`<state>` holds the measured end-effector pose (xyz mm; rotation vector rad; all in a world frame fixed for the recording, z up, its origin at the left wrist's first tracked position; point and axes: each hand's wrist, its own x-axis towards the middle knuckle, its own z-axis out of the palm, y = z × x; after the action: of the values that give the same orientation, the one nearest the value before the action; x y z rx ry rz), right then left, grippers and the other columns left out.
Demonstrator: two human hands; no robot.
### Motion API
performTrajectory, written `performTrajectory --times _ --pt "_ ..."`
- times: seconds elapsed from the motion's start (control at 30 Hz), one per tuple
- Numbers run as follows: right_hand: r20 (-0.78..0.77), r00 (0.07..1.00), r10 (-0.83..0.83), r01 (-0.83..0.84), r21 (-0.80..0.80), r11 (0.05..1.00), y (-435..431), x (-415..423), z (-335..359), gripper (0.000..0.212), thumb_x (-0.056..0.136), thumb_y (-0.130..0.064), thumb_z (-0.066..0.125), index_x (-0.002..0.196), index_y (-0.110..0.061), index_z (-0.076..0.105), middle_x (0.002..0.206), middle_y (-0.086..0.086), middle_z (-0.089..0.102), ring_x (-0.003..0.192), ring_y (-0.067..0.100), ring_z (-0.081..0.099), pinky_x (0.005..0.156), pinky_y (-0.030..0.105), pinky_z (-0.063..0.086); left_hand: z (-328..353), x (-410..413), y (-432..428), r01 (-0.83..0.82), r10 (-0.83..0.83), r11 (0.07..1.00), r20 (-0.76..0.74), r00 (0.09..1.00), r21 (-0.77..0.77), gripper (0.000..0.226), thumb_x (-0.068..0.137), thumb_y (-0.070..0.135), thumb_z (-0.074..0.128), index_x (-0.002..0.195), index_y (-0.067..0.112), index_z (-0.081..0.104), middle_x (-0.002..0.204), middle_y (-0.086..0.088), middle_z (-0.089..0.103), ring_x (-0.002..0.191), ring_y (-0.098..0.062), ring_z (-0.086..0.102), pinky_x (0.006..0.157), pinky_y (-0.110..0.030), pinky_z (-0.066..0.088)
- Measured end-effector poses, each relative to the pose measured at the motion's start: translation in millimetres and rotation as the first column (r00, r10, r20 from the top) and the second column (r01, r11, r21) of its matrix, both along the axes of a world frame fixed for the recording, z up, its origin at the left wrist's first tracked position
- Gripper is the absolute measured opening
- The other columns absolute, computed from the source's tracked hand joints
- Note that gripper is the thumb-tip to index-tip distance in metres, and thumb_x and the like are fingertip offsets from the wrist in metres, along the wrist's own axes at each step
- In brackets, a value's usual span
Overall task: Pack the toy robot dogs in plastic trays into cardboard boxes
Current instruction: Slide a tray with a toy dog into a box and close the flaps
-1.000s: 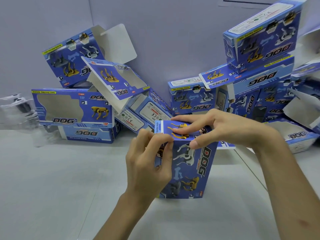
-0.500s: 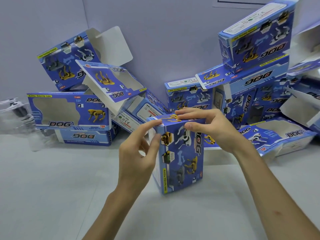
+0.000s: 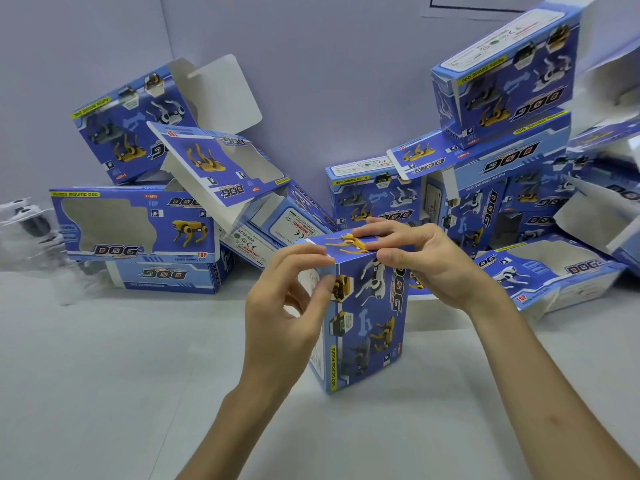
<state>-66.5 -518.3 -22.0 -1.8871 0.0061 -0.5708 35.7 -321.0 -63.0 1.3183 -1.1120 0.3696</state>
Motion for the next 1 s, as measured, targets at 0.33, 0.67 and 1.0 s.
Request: performTrajectory --times 0.33,0.67,1.0 --pt "-0.052 0.999 -0.016 0.017 0.022 1.000 1 -1 10 0.039 0.086 -0.056 0.056 0.114 -0.036 0.074 0.132 -0.010 0.065 0.134 0.007 0.050 0.112 0.050 0.036 -39 11 -9 0.094 0.029 0.944 -0.363 0.931 0.315 0.086 0.050 0.069 0.080 0.124 0.046 0.042 0.111 0.031 0.063 0.097 -0.003 0.068 0.079 -0.036 0.060" --pt "-0.589 0.806 -0.060 0.107 0.045 0.993 -6 -21 27 0.057 0.073 -0.078 0.057 0.094 -0.026 0.067 0.096 0.000 0.075 0.075 0.017 0.070 0.060 0.030 0.056 -48 14 -4 -0.384 0.357 0.920 0.579 0.733 -0.082 0.083 0.060 -0.001 0.076 0.130 0.026 0.041 0.140 -0.007 0.048 0.103 -0.029 0.058 0.077 -0.040 0.049" --pt "-0.298 0.947 -0.119 0.164 0.130 0.978 -13 -33 32 0.030 0.064 -0.051 0.073 0.074 -0.026 0.061 0.080 0.001 0.063 0.074 0.023 0.062 0.073 0.035 0.047 -54 28 -3 -0.327 0.310 0.945 0.402 0.862 -0.027 0.075 0.079 0.025 0.064 0.147 0.019 0.032 0.161 -0.003 0.028 0.137 -0.017 0.045 0.070 -0.045 0.057"
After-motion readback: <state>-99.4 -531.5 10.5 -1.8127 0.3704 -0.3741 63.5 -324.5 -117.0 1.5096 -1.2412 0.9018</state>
